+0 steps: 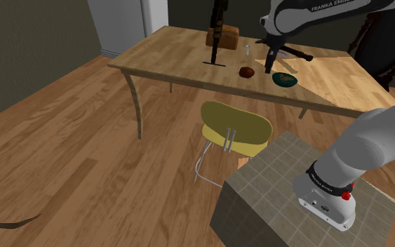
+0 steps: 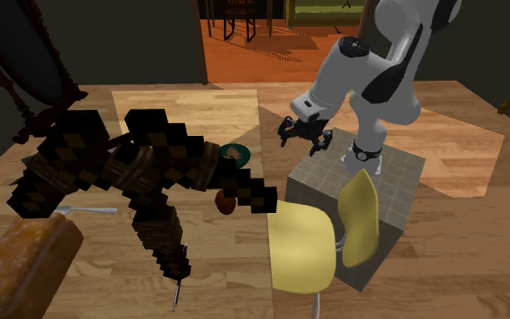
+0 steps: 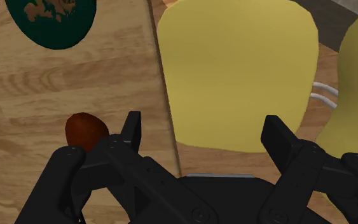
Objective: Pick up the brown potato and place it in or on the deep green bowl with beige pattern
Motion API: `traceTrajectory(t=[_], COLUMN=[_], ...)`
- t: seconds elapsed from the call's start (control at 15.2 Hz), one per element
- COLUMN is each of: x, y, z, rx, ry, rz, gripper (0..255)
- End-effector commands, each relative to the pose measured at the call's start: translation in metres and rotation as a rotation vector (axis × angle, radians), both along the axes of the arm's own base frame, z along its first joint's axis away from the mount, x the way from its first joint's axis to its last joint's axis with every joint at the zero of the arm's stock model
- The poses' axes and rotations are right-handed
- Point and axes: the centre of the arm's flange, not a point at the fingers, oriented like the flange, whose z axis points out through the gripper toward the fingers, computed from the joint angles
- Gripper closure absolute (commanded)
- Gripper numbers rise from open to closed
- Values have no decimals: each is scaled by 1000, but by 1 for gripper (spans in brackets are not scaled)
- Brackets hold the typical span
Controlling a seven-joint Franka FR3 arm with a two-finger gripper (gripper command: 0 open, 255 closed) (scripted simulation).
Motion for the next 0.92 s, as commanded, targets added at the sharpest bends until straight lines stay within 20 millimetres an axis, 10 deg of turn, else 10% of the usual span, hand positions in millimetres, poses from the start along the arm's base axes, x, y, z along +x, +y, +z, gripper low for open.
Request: traceTrajectory(t=[0.0, 0.86], x=[19, 140], y=[-12, -72], z=[-15, -101], rx=[-18, -129], ry=[-1, 0], rz=[34, 242], gripper=[0, 0])
